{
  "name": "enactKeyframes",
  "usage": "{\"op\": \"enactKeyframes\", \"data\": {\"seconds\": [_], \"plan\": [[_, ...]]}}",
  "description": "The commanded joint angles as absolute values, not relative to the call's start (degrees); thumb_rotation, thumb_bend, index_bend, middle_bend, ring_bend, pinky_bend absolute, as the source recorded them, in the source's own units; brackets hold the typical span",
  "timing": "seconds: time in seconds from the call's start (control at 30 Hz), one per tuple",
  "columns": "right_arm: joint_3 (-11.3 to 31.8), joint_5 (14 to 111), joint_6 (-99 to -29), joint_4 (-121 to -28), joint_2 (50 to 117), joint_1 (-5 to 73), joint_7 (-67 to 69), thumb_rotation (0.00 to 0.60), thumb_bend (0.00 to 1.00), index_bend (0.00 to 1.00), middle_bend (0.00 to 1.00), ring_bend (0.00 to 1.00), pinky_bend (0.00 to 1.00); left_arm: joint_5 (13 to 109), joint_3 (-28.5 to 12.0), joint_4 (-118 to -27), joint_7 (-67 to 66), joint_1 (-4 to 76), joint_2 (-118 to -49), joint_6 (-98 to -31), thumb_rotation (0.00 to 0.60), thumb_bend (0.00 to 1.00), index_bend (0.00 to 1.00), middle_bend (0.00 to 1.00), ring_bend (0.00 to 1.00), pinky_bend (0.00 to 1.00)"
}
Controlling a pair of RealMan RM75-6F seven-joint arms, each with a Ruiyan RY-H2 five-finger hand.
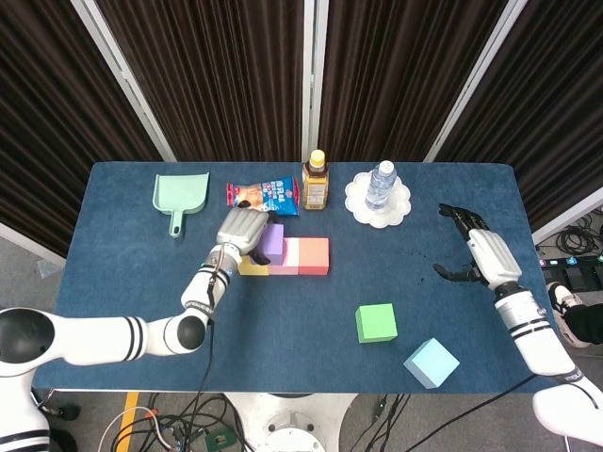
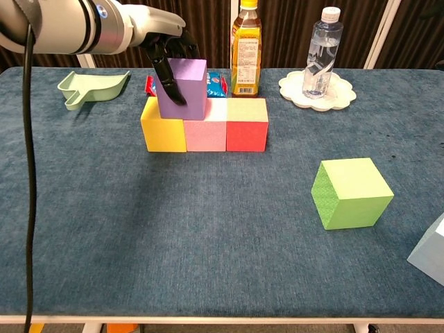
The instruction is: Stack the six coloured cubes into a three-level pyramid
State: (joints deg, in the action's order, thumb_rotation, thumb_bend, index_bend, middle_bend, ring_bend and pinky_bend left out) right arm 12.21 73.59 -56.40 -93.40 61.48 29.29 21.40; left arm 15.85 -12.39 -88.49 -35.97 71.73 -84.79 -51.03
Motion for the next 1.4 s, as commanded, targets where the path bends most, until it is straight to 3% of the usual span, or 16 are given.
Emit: {"op": "enactKeyframes", "data": {"seconds": [0.03,0.17,0.47,0.83,1.17,1.4], "plan": [[12.23,73.57,-56.40,-93.40,61.47,29.30,21.41,0.600,0.17,0.00,0.12,0.00,0.00,15.78,-12.34,-88.46,-35.96,71.78,-84.90,-51.02,0.600,0.10,0.27,0.38,0.35,0.13],[12.22,73.60,-56.41,-93.38,61.49,29.27,21.42,0.600,0.17,0.00,0.12,0.00,0.00,15.65,-12.18,-88.57,-36.04,71.81,-85.00,-51.31,0.600,0.09,0.26,0.37,0.35,0.13],[12.26,73.63,-56.43,-93.26,61.57,29.25,21.60,0.600,0.17,0.00,0.12,0.00,0.00,14.49,-12.38,-89.36,-36.05,71.92,-84.81,-51.75,0.600,0.05,0.10,0.25,0.29,0.13],[12.18,74.20,-57.30,-93.56,61.05,28.63,22.17,0.600,0.17,0.00,0.12,0.00,0.00,16.89,-12.90,-95.25,-34.41,70.12,-82.40,-54.86,0.600,0.04,0.06,0.15,0.20,0.12],[8.78,80.89,-58.85,-95.14,58.98,26.44,26.01,0.600,0.18,0.00,0.13,0.00,0.00,34.16,-12.64,-108.24,-21.88,57.34,-71.79,-64.75,0.600,0.04,0.06,0.15,0.20,0.12],[3.65,88.89,-58.37,-95.76,60.07,26.00,28.91,0.600,0.19,0.00,0.18,0.00,0.00,47.04,-7.03,-108.14,-15.62,45.90,-67.00,-72.79,0.600,0.04,0.07,0.15,0.20,0.12]]}}
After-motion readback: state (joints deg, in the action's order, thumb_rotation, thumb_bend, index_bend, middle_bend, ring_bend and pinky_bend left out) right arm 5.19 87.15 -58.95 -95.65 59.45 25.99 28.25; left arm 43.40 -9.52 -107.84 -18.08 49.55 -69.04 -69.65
